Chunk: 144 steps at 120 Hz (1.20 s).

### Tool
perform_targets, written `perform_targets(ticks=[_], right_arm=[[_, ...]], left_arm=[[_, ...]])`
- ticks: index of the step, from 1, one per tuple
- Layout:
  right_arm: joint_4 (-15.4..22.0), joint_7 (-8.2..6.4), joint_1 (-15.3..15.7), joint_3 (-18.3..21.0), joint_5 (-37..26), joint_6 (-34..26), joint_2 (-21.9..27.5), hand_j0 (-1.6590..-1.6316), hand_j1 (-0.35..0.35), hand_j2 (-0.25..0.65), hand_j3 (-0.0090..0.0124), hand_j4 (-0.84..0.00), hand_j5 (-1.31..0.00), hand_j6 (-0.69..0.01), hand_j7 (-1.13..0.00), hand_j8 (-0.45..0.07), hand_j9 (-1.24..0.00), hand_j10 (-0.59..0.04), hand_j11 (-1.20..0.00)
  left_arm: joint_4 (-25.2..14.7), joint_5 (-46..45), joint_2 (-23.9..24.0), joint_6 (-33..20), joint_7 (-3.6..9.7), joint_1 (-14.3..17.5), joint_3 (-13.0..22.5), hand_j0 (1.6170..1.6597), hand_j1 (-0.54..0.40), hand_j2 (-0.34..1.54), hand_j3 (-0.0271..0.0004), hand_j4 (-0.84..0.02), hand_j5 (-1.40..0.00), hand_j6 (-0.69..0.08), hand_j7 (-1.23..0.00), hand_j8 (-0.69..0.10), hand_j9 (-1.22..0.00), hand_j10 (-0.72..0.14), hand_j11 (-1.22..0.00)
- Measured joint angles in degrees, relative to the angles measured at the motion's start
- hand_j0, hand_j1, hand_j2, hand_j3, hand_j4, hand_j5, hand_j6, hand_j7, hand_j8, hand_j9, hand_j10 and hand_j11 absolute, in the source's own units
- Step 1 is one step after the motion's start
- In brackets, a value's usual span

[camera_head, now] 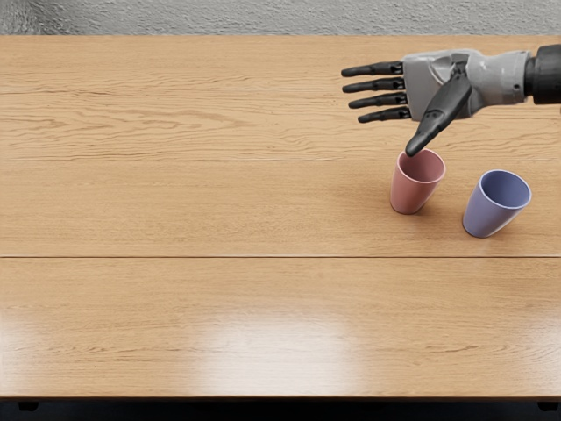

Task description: Pick up cup and place in cup with right hand

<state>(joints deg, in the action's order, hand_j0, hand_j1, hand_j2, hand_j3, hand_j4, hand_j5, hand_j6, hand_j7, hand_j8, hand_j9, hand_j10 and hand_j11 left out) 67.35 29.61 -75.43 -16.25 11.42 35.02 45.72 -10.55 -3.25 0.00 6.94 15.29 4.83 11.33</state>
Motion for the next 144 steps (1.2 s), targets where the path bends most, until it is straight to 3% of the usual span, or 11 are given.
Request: perform_targets(ticks=[59, 90, 118, 136, 144], right_arm=[[-2.60, 0.14, 2.14, -0.56, -2.74, 0.00, 1.27, -1.6581, -0.349, 0.000, 0.0000, 0.000, 0.00, 0.001, 0.00, 0.001, 0.00, 0.000, 0.00], [-3.47, -0.37, 1.35, -1.10, -14.97, 0.00, 2.01, -1.6581, -0.349, 0.000, 0.0000, 0.000, 0.00, 0.000, 0.00, 0.000, 0.00, 0.000, 0.00], [-3.49, -0.48, 0.07, -1.27, -22.08, 0.00, 2.77, -1.6581, -0.349, 0.000, 0.0000, -0.001, 0.00, -0.001, 0.00, -0.001, 0.00, -0.001, 0.00], [-2.65, -0.69, -0.75, -1.28, -28.52, 0.00, 2.52, -1.6581, -0.349, 0.000, 0.0000, -0.002, 0.00, -0.002, 0.00, -0.002, 0.00, -0.001, 0.00], [-0.54, -0.75, -0.81, -1.26, -31.64, -0.46, 2.46, -1.6581, -0.349, 0.000, 0.0000, -0.002, 0.00, -0.002, 0.00, -0.002, 0.00, -0.001, 0.00]], left_arm=[[0.00, 0.00, 0.00, 0.00, 0.00, 0.00, 0.00, 1.6581, 0.349, 0.00, -0.0001, 0.000, 0.00, 0.000, 0.00, 0.000, 0.00, 0.000, 0.00], [0.00, 0.00, 0.00, 0.00, 0.00, 0.00, 0.00, 1.6581, 0.349, 0.00, -0.0001, 0.000, 0.00, 0.000, 0.00, 0.000, 0.00, 0.000, 0.00], [0.00, 0.00, 0.00, 0.00, 0.00, 0.00, 0.00, 1.6581, 0.349, 0.00, -0.0001, 0.000, 0.00, 0.000, 0.00, 0.000, 0.00, 0.000, 0.00], [0.00, 0.00, 0.00, 0.00, 0.00, 0.00, 0.00, 1.6581, 0.349, 0.00, -0.0001, 0.000, 0.00, 0.000, 0.00, 0.000, 0.00, 0.000, 0.00], [0.00, 0.00, 0.00, 0.00, 0.00, 0.00, 0.00, 1.6581, 0.349, 0.00, -0.0001, 0.000, 0.00, 0.000, 0.00, 0.000, 0.00, 0.000, 0.00]])
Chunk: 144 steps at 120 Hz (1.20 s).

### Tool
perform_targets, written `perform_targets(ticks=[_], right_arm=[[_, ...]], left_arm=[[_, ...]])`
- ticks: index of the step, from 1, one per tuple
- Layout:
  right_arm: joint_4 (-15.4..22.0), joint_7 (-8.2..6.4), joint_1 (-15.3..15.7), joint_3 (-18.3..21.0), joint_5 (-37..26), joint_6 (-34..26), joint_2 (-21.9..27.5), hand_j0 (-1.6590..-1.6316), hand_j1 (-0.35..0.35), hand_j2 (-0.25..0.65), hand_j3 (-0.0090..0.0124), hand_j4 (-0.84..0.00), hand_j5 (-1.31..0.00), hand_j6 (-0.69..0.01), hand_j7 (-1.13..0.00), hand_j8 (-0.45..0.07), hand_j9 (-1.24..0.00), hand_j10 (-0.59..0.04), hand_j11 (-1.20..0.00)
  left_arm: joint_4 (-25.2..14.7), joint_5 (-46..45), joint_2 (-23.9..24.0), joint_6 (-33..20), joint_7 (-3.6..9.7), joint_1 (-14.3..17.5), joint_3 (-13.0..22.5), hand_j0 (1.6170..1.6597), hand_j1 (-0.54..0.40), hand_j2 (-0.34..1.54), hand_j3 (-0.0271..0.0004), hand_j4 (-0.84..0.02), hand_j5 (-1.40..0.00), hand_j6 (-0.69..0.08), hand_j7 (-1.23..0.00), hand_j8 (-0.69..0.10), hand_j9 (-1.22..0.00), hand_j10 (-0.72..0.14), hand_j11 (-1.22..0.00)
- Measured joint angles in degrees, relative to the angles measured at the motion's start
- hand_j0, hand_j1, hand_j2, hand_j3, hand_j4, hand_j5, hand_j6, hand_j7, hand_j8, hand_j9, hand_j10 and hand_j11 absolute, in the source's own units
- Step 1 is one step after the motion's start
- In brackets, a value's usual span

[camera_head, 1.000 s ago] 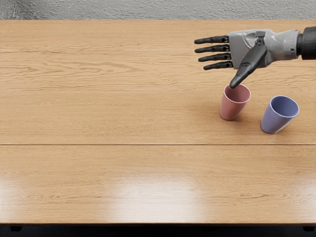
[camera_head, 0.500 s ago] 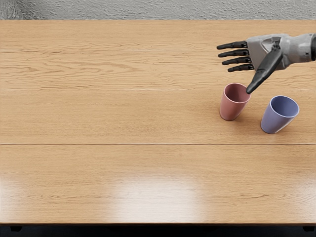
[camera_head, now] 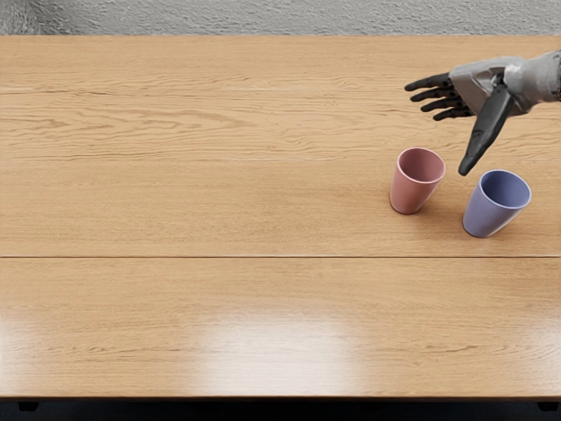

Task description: Pick up cup and place in cup with right hand

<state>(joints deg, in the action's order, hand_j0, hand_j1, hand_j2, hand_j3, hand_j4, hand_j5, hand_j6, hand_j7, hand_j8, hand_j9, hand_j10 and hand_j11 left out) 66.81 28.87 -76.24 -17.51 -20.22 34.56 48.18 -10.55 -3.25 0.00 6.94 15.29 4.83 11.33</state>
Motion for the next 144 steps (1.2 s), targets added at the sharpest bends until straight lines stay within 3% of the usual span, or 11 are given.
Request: perform_targets(ticks=[22, 46, 78, 117, 144], right_arm=[[10.77, -0.03, 0.37, 0.45, -9.45, -12.97, 0.46, -1.6581, -0.349, 0.000, 0.0000, -0.003, 0.00, -0.004, 0.00, -0.003, 0.00, -0.002, 0.00], [15.70, -0.03, 4.31, 0.99, -16.52, -23.91, 0.40, -1.6581, -0.349, 0.000, 0.0000, -0.003, 0.00, -0.005, 0.00, -0.004, 0.00, -0.003, 0.00], [17.38, -0.04, 9.43, 1.56, -22.06, -31.74, -0.54, -1.6581, -0.335, -0.001, 0.0000, -0.017, -0.02, -0.019, -0.02, -0.017, -0.02, -0.016, -0.02], [17.48, -0.14, 14.32, 2.24, -26.55, -41.35, -3.51, -1.6581, -0.235, -0.017, 0.0000, -0.100, -0.13, -0.102, -0.12, -0.101, -0.13, -0.100, -0.13], [17.12, -0.28, 15.69, 3.21, -28.34, -46.04, -4.97, -1.6581, -0.196, -0.023, 0.0000, -0.133, -0.17, -0.135, -0.17, -0.134, -0.17, -0.133, -0.17]], left_arm=[[0.00, 0.00, 0.00, 0.00, 0.00, 0.00, 0.00, 1.6581, 0.349, 0.00, -0.0001, 0.000, 0.00, 0.000, 0.00, 0.000, 0.00, 0.000, 0.00], [0.00, 0.00, 0.00, 0.00, 0.00, 0.00, 0.00, 1.6581, 0.349, 0.00, 0.0000, 0.000, 0.00, 0.000, 0.00, 0.000, 0.00, 0.000, 0.00], [0.00, 0.00, 0.00, 0.00, 0.00, 0.00, 0.00, 1.6581, 0.349, 0.00, -0.0001, 0.000, 0.00, 0.000, 0.00, 0.000, 0.00, 0.000, 0.00], [0.00, 0.00, 0.00, 0.00, 0.00, 0.00, 0.00, 1.6581, 0.349, 0.00, 0.0000, 0.000, 0.00, 0.000, 0.00, 0.000, 0.00, 0.000, 0.00], [0.00, 0.00, 0.00, 0.00, 0.00, 0.00, 0.00, 1.6581, 0.349, 0.00, 0.0000, 0.000, 0.00, 0.000, 0.00, 0.000, 0.00, 0.000, 0.00]])
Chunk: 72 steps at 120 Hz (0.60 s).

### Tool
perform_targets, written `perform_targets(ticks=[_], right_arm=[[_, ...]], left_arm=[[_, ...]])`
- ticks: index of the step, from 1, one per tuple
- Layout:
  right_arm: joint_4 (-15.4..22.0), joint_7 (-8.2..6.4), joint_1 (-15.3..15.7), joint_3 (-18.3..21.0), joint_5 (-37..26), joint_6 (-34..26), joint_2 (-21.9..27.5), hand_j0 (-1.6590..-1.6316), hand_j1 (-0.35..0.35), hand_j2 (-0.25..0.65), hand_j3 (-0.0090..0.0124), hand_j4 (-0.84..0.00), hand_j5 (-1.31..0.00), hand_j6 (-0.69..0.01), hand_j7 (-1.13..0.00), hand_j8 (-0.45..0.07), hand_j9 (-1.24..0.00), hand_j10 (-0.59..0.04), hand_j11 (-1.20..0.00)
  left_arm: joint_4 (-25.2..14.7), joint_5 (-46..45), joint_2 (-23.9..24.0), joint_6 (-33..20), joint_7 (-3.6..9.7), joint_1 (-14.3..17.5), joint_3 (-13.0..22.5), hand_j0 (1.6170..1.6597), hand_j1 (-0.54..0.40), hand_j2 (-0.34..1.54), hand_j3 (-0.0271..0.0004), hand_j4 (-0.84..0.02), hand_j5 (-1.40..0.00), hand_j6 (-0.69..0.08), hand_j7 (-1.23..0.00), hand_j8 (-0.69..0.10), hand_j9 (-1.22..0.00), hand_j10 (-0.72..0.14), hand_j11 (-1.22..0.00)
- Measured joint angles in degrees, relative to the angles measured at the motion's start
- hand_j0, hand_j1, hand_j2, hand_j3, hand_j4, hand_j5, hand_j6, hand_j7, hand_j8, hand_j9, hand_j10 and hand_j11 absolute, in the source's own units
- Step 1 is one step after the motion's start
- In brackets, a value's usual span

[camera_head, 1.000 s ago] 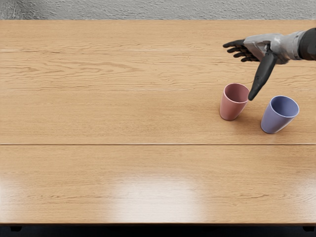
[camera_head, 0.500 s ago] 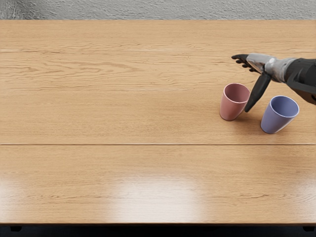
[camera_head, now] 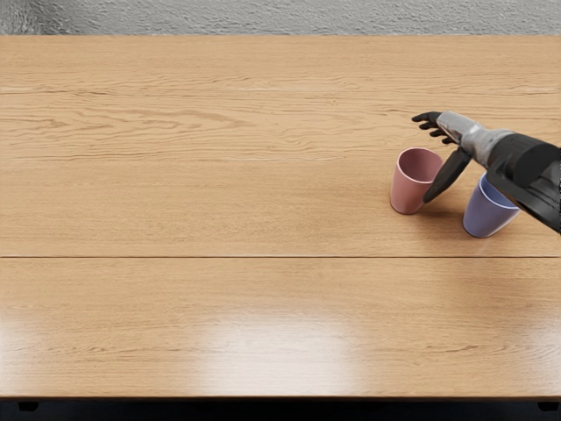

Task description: Pick up cup and place in cup with right hand

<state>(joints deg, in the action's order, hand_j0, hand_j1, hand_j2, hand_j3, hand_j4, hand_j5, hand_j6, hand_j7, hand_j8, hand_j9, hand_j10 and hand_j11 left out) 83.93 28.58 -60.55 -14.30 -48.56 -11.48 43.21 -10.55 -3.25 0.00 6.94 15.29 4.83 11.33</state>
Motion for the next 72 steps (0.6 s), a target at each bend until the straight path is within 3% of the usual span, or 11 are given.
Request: perform_targets(ticks=[72], right_arm=[[-4.66, -0.02, 1.89, 1.01, -2.35, -3.10, -3.99, -1.6581, -0.149, -0.031, 0.0000, -0.172, -0.22, -0.173, -0.22, -0.172, -0.22, -0.171, -0.22]], left_arm=[[0.00, 0.00, 0.00, 0.00, 0.00, 0.00, 0.00, 1.6581, 0.349, 0.00, 0.0000, 0.000, 0.00, 0.000, 0.00, 0.000, 0.00, 0.000, 0.00]])
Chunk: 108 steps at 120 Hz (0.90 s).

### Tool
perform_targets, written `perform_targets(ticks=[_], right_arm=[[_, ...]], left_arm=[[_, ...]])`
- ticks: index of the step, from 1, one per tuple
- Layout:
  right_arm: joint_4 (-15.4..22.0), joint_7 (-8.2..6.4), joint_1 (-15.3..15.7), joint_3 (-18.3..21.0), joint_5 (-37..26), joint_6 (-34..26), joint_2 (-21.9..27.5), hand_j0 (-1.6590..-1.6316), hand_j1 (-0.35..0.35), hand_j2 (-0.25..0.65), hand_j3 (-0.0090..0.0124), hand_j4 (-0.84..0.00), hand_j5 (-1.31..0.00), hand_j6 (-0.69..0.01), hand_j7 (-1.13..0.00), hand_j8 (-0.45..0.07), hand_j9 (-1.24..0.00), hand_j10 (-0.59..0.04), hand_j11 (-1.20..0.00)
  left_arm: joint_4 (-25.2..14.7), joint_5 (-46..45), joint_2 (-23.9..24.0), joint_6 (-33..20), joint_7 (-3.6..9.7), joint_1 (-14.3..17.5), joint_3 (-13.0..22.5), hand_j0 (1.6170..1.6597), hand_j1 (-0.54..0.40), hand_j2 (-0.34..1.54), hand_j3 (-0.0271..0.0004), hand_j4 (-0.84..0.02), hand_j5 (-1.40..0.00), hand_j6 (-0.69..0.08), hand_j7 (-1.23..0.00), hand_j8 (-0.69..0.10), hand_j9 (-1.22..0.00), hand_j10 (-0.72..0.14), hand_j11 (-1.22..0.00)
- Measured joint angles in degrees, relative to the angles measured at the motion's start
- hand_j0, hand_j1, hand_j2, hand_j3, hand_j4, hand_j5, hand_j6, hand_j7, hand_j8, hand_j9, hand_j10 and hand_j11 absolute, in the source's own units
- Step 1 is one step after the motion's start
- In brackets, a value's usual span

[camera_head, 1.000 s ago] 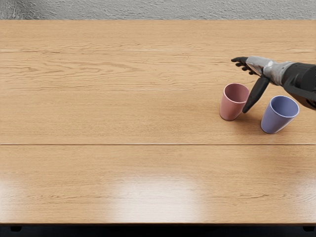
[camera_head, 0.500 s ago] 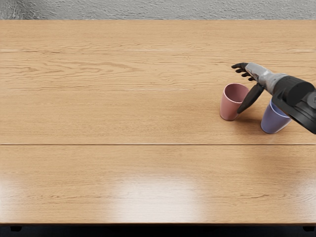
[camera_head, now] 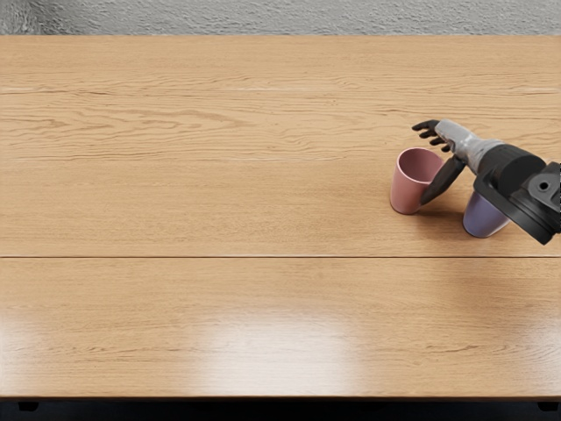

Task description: Pick up cup and place in cup with right hand

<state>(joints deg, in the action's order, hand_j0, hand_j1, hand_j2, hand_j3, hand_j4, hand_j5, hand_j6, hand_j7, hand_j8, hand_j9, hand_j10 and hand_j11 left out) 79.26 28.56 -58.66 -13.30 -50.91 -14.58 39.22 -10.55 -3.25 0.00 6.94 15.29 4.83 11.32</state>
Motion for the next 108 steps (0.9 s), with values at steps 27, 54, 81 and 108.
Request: perform_targets(ticks=[27, 54, 81, 108], right_arm=[[-3.10, -0.04, 0.12, -0.32, -1.24, 0.32, -2.81, -1.6564, -0.189, -0.028, 0.0002, -0.197, -0.25, -0.212, -0.24, -0.203, -0.25, -0.204, -0.25], [-3.13, -0.07, -0.09, -0.58, -1.68, 2.54, -2.92, -1.6544, -0.198, -0.075, 0.0002, -0.270, -0.33, -0.294, -0.31, -0.279, -0.33, -0.281, -0.33], [-2.31, -0.18, -0.16, -0.77, -0.97, 4.47, -2.00, -1.6539, -0.117, -0.101, 0.0001, -0.357, -0.43, -0.378, -0.42, -0.359, -0.45, -0.358, -0.45], [-0.84, -0.06, 0.05, -1.05, 1.15, 6.24, 0.33, -1.6543, 0.023, -0.077, -0.0034, -0.445, -0.55, -0.418, -0.54, -0.407, -0.56, -0.442, -0.56]], left_arm=[[0.00, 0.01, 0.00, 0.00, 0.00, 0.00, -0.01, 1.6581, 0.349, 0.00, -0.0002, 0.000, 0.00, 0.000, 0.00, 0.000, 0.00, 0.000, 0.00], [0.00, 0.00, 0.00, 0.00, 0.00, 0.00, -0.01, 1.6581, 0.349, 0.00, -0.0004, 0.000, 0.00, 0.000, 0.00, 0.000, 0.00, 0.000, 0.00], [0.00, 0.00, 0.00, 0.00, 0.00, 0.00, -0.02, 1.6581, 0.349, 0.00, -0.0005, 0.000, 0.00, 0.000, 0.00, 0.000, 0.00, 0.000, 0.00], [0.00, 0.01, 0.00, 0.00, 0.00, 0.00, -0.01, 1.6581, 0.349, 0.00, -0.0004, 0.000, 0.00, 0.000, 0.00, 0.000, 0.00, 0.000, 0.00]])
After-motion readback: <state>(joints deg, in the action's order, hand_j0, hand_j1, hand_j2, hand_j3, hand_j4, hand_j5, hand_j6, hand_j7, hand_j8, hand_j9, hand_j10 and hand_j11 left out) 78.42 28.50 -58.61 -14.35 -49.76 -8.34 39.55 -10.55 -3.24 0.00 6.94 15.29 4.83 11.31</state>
